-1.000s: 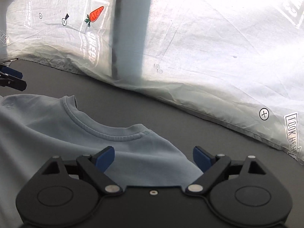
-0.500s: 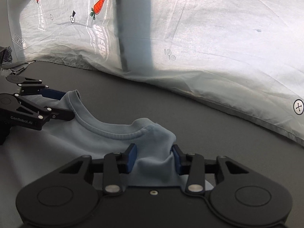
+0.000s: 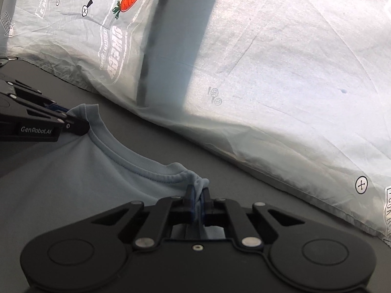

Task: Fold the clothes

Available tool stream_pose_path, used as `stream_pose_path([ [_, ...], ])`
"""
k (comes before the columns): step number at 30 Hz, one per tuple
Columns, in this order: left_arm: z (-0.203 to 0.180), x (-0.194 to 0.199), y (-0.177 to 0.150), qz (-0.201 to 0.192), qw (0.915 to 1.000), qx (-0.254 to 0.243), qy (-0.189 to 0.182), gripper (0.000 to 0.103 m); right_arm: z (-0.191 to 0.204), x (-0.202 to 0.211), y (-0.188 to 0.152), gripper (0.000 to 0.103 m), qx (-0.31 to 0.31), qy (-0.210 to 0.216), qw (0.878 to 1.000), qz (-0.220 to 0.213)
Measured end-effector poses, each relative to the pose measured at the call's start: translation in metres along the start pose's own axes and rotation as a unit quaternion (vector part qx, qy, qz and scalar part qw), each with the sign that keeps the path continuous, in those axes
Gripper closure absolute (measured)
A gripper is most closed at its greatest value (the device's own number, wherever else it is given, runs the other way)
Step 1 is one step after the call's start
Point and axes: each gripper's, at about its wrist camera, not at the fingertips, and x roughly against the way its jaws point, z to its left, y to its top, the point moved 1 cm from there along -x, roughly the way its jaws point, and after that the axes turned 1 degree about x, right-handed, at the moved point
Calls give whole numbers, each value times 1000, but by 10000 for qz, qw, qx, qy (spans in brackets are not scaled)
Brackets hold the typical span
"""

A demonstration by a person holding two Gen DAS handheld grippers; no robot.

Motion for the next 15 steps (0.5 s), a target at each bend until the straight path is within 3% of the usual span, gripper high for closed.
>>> stream_pose_path([
  [4,-2,-4,2,6,10000,-48,39,90,1,-7,3,99,190,-154,9997,5],
  [7,-6,-4,2,23,9997,-157,184,83,8,-8,4,96,367,-276,9989,52],
  [9,-7,-2,3,81,9992,-213,335,64,13,-8,5,95,527,-398,9978,64],
  [11,-3,5,5,140,9988,-178,431,54,15,-5,8,90,619,-537,9965,169],
  [13,7,26,10,168,9990,5,426,54,5,5,17,78,210,-455,9979,416],
  [15,18,57,11,162,9987,143,466,40,-14,37,18,71,-532,-446,9974,181],
])
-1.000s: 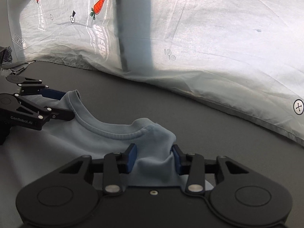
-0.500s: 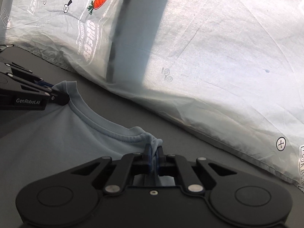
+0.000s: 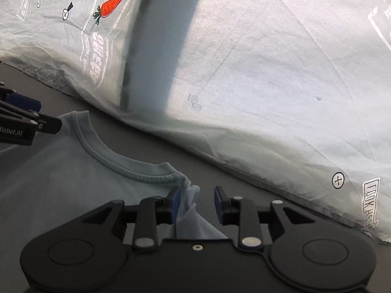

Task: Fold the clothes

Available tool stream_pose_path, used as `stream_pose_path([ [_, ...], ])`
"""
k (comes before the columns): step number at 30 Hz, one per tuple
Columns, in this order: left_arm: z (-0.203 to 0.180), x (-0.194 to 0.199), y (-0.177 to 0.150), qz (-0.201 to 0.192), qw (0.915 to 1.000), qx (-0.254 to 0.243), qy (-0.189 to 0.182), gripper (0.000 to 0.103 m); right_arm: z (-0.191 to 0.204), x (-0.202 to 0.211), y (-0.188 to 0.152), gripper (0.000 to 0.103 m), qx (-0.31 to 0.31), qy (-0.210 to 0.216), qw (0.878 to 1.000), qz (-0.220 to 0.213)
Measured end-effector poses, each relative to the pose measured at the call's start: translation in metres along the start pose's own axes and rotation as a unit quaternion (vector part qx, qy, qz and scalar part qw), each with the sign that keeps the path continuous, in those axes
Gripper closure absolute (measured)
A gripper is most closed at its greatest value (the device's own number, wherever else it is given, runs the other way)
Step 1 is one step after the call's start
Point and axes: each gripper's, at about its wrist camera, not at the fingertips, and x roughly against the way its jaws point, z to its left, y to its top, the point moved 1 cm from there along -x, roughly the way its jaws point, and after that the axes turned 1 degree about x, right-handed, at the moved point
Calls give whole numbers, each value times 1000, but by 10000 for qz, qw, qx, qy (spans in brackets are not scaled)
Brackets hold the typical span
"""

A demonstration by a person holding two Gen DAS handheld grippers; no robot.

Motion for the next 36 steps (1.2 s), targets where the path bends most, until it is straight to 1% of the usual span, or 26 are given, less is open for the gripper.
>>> stream_pose_path([
  [1,7,16,0,-5,10000,64,25,35,-10,16,0,65,-332,-8,9994,-109],
  [2,13,35,-4,31,9999,97,69,30,-18,37,-8,59,-470,-121,9987,-120],
  [4,25,75,-20,226,9996,97,169,28,-34,80,-24,58,-729,-355,9966,-135],
  [6,32,107,-45,607,9977,40,282,23,-45,125,-52,58,-669,-663,9955,48],
  [7,35,122,-59,808,9961,32,357,23,-48,142,-63,58,-640,-767,9949,148],
  [8,38,134,-73,1016,9940,36,400,22,-53,167,-83,58,-691,-917,9928,337],
  [9,40,144,-88,1233,9914,71,429,21,-58,187,-99,58,-878,-965,9901,514],
  [11,46,159,-119,1688,9837,267,553,20,-70,216,-130,62,-1589,-885,9798,826],
  [12,47,163,-132,1891,9795,347,602,20,-76,230,-144,62,-1969,-875,9719,945],
  [13,47,167,-141,1995,9768,437,647,20,-79,238,-152,62,-2224,-881,9655,1029],
  [14,48,171,-147,2026,9752,549,696,17,-82,245,-167,63,-2580,-870,9555,1137],
  [15,49,175,-153,2056,9735,662,745,14,-85,249,-174,63,-2799,-837,9491,1179],
  [17,53,179,-158,2104,9699,949,775,12,-92,253,-188,63,-3334,-719,9336,1103],
  [18,56,177,-159,2137,9674,1094,808,6,-95,254,-195,63,-3598,-659,9246,1062],
  [19,57,173,-159,2185,9647,1166,899,2,-100,252,-201,63,-3908,-607,9130,1000],
  [20,57,170,-159,2203,9634,1205,942,0,-104,250,-205,63,-4130,-578,9039,951],
  [23,58,168,-157,2274,9619,1215,909,0,-117,242,-210,63,-4748,-475,8757,738],
  [24,58,168,-157,2283,9620,1204,893,0,-119,239,-210,63,-4863,-459,8697,712],
  [25,58,169,-157,2273,9627,1177,879,0,-121,235,-210,63,-5024,-428,8610,663],
  [27,57,169,-158,2246,9638,1149,862,0,-125,225,-212,63,-5481,-366,8330,652],
  [29,57,169,-158,2224,9646,1135,850,0,-128,216,-219,61,-5941,-253,8017,609],
  [30,57,169,-158,2223,9648,1127,841,0,-128,215,-222,61,-6088,-266,7912,521],
  [34,58,168,-157,2211,9660,1084,794,0,-130,211,-222,63,-6369,-319,7687,500],
  [35,58,168,-157,2207,9662,1076,787,0,-130,210,-222,65,-6449,-374,7615,540],
  [36,57,168,-157,2204,9663,1072,784,0,-131,209,-222,66,-6568,-426,7508,564],
])
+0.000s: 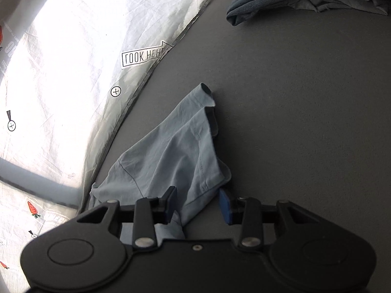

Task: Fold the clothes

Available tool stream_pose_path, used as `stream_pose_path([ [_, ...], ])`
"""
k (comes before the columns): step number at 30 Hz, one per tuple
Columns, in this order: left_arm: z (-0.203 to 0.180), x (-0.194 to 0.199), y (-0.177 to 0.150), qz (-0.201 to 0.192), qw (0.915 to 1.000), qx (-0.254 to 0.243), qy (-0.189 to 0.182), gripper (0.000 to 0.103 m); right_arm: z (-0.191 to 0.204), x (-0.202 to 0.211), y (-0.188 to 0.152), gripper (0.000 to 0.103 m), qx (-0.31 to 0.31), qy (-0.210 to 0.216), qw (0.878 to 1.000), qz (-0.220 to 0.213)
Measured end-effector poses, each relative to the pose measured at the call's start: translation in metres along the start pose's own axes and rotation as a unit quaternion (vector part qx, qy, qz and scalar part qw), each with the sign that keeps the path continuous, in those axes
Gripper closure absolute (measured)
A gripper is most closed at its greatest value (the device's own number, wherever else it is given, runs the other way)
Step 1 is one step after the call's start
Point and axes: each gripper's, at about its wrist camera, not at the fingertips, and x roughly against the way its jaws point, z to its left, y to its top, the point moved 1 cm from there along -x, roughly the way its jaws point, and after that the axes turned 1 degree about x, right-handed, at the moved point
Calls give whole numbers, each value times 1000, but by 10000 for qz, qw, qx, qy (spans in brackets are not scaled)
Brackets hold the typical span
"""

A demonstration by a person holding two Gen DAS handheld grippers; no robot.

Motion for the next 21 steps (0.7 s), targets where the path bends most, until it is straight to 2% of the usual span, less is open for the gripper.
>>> stream_pose_path([
  [4,0,0,0,-26,10000,-16,-9,0,-7,-7,5,66,-672,76,9977,-51],
  [6,0,0,0,-41,10000,-38,-23,0,-10,-12,9,84,-800,49,9968,-74],
  [7,0,0,0,-51,10000,-58,-36,0,-10,-14,11,93,-712,-4,9974,-75],
  [10,0,0,0,-83,9999,-105,-66,0,-7,-10,15,93,-552,292,9976,-296],
  [13,-1,0,0,-97,9999,-114,-71,0,12,12,17,94,243,608,9959,-625],
  [16,0,0,0,-124,9998,-122,-78,0,10,20,12,94,618,227,9960,-607],
  [19,-1,-1,0,-150,9998,-137,-82,0,-7,10,1,93,917,-365,9948,-233],
  [21,-1,-1,0,-145,9997,-151,-92,0,-6,12,2,92,963,-291,9947,-200],
])
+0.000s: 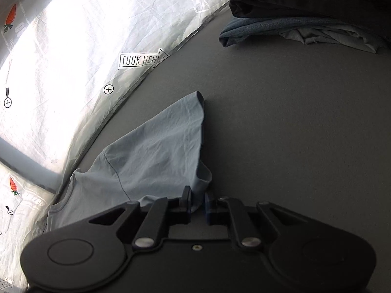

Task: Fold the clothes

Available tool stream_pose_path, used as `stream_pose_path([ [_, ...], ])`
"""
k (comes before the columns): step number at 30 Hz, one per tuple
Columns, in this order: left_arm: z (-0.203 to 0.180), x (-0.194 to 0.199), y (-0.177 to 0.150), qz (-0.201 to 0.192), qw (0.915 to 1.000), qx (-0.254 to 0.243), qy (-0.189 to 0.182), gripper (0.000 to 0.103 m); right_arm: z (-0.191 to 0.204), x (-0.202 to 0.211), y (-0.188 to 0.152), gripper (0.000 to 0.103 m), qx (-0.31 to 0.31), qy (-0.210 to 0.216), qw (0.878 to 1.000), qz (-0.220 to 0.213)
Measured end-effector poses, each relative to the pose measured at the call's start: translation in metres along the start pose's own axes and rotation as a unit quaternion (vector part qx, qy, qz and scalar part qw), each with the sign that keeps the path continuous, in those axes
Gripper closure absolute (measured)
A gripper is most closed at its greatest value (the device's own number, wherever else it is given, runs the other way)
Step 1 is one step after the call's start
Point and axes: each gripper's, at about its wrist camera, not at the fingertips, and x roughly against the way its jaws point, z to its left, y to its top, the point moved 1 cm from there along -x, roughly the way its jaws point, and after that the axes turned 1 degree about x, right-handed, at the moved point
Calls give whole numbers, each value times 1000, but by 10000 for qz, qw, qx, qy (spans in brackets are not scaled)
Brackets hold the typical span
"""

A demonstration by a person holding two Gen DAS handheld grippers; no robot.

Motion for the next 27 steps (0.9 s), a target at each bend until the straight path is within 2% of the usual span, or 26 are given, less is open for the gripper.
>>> stream_pose_path([
  [3,0,0,0,-1,10000,-25,-13,0,9,3,9,84,244,-21,9996,-141],
  [4,0,0,1,0,10000,-35,-18,0,13,5,13,78,424,-123,9987,-261],
  [8,1,-1,3,58,10000,-49,-21,0,19,8,32,65,1055,-422,9912,-675],
  [13,0,-5,11,340,9994,-23,-1,0,15,-7,57,63,1557,-436,9838,-773],
  [19,1,-12,24,821,9966,-32,-6,0,22,-42,75,63,1939,-287,9787,-609],
  [23,1,-13,25,886,9961,-46,-5,0,27,-62,80,62,2079,-274,9765,-503],
  [27,2,-14,26,898,9959,-77,-16,0,28,-75,83,63,2098,-442,9757,-451],
])
